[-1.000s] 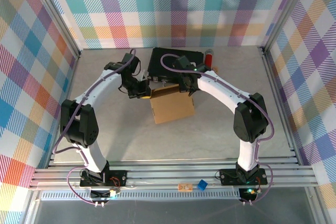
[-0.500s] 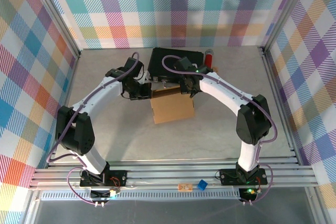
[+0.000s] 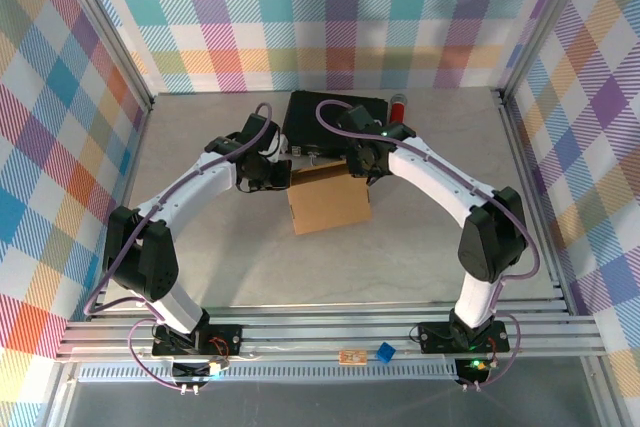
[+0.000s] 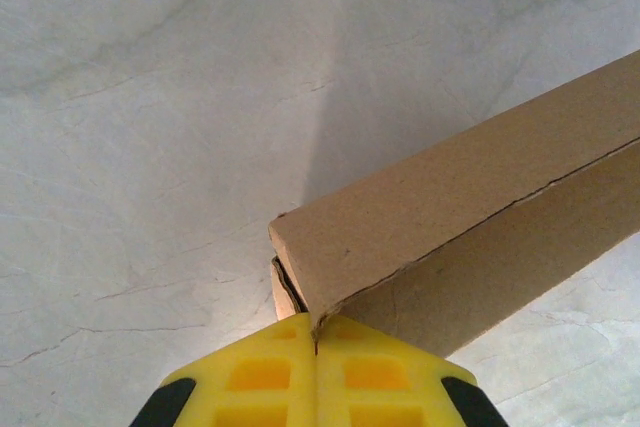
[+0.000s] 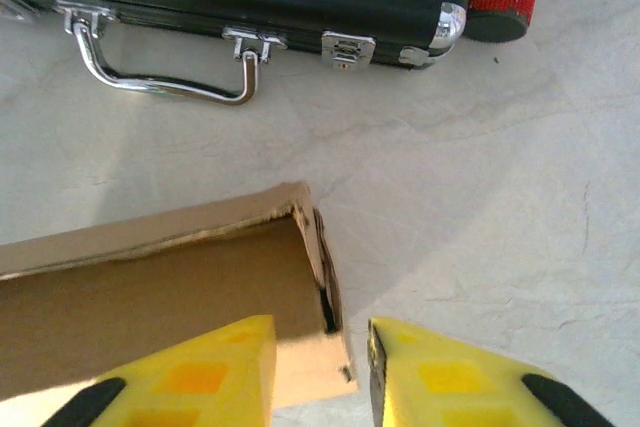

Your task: Fold the paper box

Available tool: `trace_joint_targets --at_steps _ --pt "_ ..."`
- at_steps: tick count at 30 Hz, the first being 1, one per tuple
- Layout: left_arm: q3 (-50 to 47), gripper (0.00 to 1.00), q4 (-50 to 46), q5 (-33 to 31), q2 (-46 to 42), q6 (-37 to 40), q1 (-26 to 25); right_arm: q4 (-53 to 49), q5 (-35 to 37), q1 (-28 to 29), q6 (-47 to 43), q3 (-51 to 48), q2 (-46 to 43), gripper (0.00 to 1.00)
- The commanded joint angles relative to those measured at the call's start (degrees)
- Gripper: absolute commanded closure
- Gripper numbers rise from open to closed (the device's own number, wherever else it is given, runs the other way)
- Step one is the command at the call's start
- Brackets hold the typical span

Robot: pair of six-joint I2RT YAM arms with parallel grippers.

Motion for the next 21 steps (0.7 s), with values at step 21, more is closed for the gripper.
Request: trace_joint_targets --at_steps 21 --pt "-2.7 1.0 2.3 -7.3 -5.3 1.8 -4.3 15.9 -39.2 -12.4 52.7 -10.7 -9.7 0.28"
